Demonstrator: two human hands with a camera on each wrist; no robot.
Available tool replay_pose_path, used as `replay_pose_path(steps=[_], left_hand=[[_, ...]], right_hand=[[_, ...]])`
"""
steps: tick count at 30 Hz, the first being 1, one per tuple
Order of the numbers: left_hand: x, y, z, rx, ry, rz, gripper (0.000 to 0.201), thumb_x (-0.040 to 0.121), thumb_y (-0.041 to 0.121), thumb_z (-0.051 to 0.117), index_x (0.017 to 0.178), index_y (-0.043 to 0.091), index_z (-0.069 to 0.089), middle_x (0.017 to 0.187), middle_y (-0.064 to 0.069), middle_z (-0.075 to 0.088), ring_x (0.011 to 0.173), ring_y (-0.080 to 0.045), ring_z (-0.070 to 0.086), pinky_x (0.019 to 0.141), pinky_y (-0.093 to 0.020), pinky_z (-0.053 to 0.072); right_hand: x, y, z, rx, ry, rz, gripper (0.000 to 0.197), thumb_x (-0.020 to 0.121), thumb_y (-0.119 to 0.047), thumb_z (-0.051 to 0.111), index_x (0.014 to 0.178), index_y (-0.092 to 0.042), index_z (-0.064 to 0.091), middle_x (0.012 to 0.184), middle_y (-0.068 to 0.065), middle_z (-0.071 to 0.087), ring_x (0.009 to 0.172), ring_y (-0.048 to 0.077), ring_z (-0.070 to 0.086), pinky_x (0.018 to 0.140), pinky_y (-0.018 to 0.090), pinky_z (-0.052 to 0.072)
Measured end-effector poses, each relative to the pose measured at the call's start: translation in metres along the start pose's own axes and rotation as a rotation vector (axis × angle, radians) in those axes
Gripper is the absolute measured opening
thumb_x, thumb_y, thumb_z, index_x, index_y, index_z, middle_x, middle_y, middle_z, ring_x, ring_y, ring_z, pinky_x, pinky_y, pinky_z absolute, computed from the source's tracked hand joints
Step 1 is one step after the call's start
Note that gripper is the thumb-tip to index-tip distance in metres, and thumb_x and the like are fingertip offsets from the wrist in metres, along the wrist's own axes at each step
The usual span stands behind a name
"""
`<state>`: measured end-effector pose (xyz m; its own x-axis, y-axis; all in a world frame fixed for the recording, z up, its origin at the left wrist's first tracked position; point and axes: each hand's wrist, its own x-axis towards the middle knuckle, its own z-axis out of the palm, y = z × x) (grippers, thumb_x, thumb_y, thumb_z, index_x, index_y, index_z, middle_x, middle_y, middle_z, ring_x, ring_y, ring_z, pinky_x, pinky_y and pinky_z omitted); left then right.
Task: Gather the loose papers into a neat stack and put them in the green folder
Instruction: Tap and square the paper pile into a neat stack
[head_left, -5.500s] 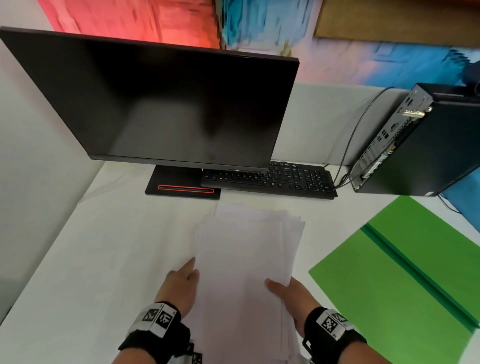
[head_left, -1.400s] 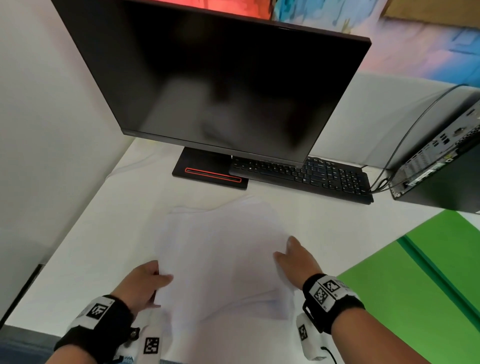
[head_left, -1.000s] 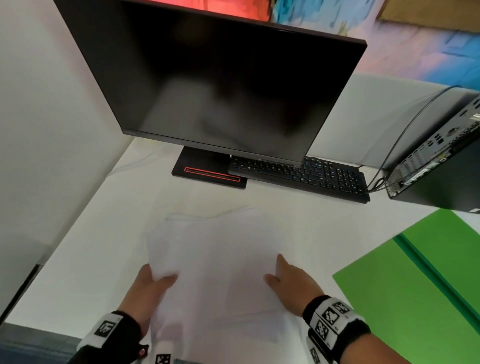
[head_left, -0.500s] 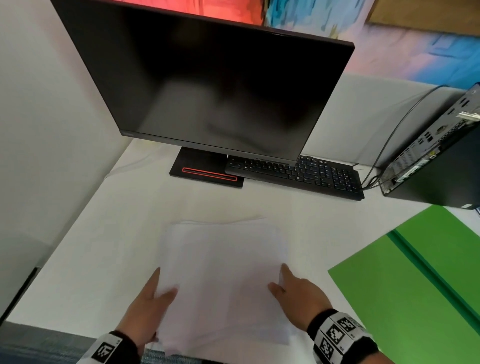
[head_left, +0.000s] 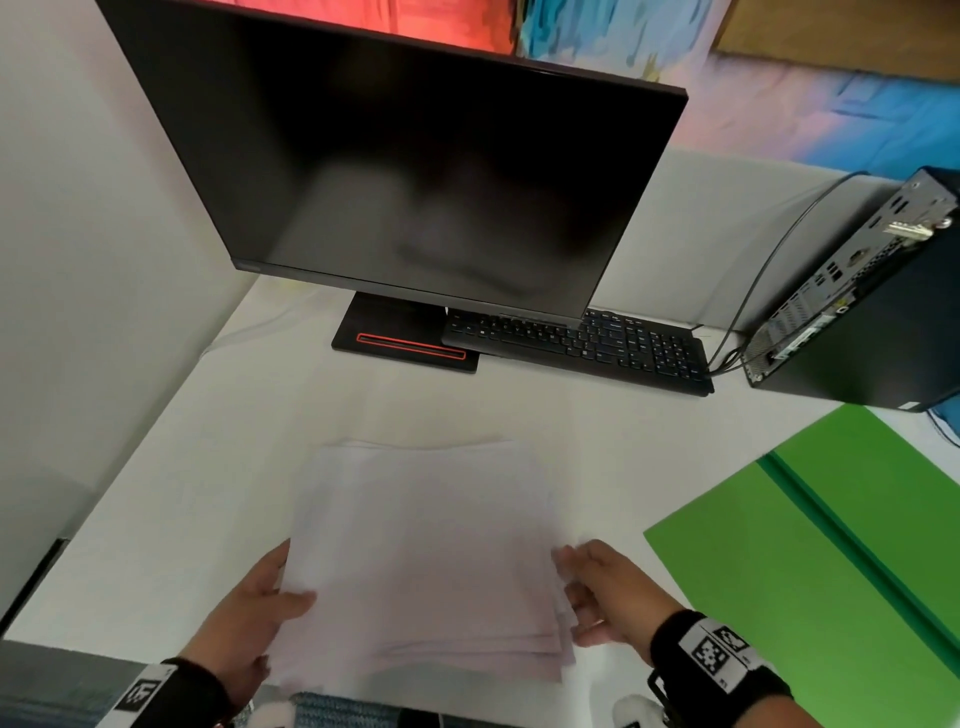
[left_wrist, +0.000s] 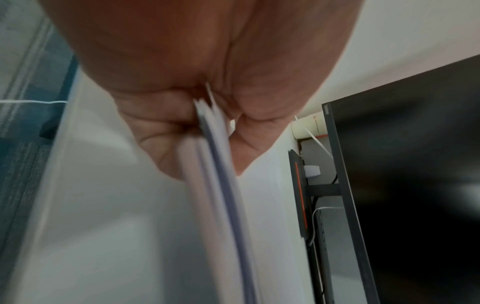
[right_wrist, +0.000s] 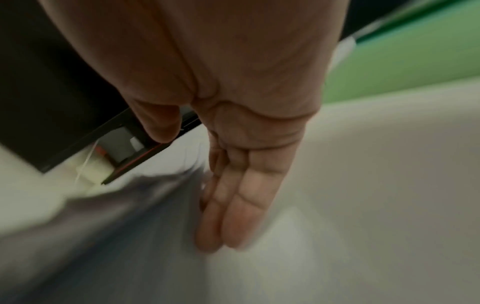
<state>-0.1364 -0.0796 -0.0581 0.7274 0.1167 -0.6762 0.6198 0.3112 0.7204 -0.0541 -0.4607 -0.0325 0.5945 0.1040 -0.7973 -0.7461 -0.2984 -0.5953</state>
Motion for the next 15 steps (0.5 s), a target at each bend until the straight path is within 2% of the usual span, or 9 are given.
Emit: replay_pose_path(steps=[1,3,5,7,8,9,10,12,15], left_hand=[[-0.002,0.0,0.0,0.032,-0.043,0.003,0.072,0.07,-0.014,0.064,0.135,0.017,0.059,0.122,-0.023,0.072,0.11,-0.048,0.068,0.094,-0.058,0.052],[-0.005,-0.001,0.001,0.159,-0.058,0.002,0.077,0.06,-0.006,0.071,0.133,0.02,0.061,0.118,-0.019,0.075,0.107,-0.045,0.07,0.093,-0.056,0.053],[-0.003,-0.001,0.002,0.312,0.059,-0.012,0.06,0.067,-0.004,0.07,0.122,0.019,0.065,0.101,-0.019,0.079,0.091,-0.04,0.074,0.084,-0.047,0.055],[0.003,0.002,0.005,0.376,0.201,0.005,0.032,0.076,0.002,0.071,0.107,0.005,0.067,0.086,-0.026,0.074,0.072,-0.03,0.066,0.074,-0.041,0.049],[0.008,0.003,0.006,0.404,0.256,0.021,0.03,0.075,0.009,0.072,0.101,-0.002,0.064,0.077,-0.028,0.068,0.066,-0.025,0.059,0.069,-0.039,0.045],[0.011,0.005,0.009,0.434,0.296,0.039,0.034,0.071,0.014,0.072,0.098,-0.005,0.062,0.071,-0.022,0.062,0.062,-0.023,0.053,0.065,-0.039,0.043],[0.013,0.007,0.012,0.458,0.309,0.046,0.036,0.067,0.016,0.07,0.096,-0.003,0.062,0.071,-0.016,0.064,0.061,-0.025,0.055,0.063,-0.043,0.046],[0.01,0.014,0.02,0.472,0.267,0.03,0.041,0.06,0.016,0.063,0.1,0.012,0.062,0.086,-0.014,0.074,0.072,-0.037,0.069,0.069,-0.052,0.057],[0.004,0.022,0.025,0.439,0.181,-0.029,0.052,0.057,0.013,0.061,0.109,0.022,0.056,0.096,-0.019,0.074,0.08,-0.04,0.072,0.063,-0.041,0.058]], right_hand=[[0.002,-0.001,0.003,0.037,-0.002,0.004,0.032,0.092,-0.041,0.064,0.102,-0.012,0.056,0.073,0.006,0.054,0.052,0.018,0.05,0.053,0.03,0.05],[0.009,-0.006,0.011,0.002,0.062,-0.024,0.029,0.089,-0.035,0.068,0.108,-0.016,0.057,0.066,0.004,0.053,0.048,0.014,0.046,0.048,0.023,0.04],[0.017,-0.012,0.019,-0.073,0.183,-0.054,0.028,0.088,-0.025,0.067,0.113,-0.02,0.054,0.062,0.003,0.056,0.044,0.013,0.047,0.044,0.019,0.034],[0.021,-0.015,0.026,-0.113,0.275,-0.072,0.036,0.085,-0.017,0.064,0.118,-0.021,0.049,0.075,0.007,0.064,0.053,0.017,0.056,0.048,0.021,0.038],[0.021,-0.017,0.029,-0.126,0.287,-0.081,0.04,0.085,-0.013,0.062,0.12,-0.02,0.046,0.081,0.008,0.065,0.059,0.02,0.059,0.05,0.022,0.04],[0.022,-0.016,0.031,-0.134,0.283,-0.089,0.042,0.085,-0.009,0.059,0.122,-0.019,0.044,0.084,0.009,0.065,0.063,0.021,0.06,0.051,0.022,0.041],[0.021,-0.018,0.033,-0.15,0.276,-0.097,0.043,0.085,-0.005,0.057,0.124,-0.018,0.042,0.084,0.009,0.064,0.064,0.022,0.06,0.052,0.023,0.041],[0.019,-0.018,0.036,-0.226,0.269,-0.135,0.04,0.086,-0.001,0.052,0.122,-0.015,0.045,0.083,0.006,0.062,0.065,0.02,0.058,0.054,0.024,0.043],[0.017,-0.019,0.035,-0.372,0.247,-0.184,0.031,0.084,-0.005,0.051,0.115,-0.014,0.052,0.09,0.004,0.065,0.078,0.021,0.062,0.067,0.028,0.049]])
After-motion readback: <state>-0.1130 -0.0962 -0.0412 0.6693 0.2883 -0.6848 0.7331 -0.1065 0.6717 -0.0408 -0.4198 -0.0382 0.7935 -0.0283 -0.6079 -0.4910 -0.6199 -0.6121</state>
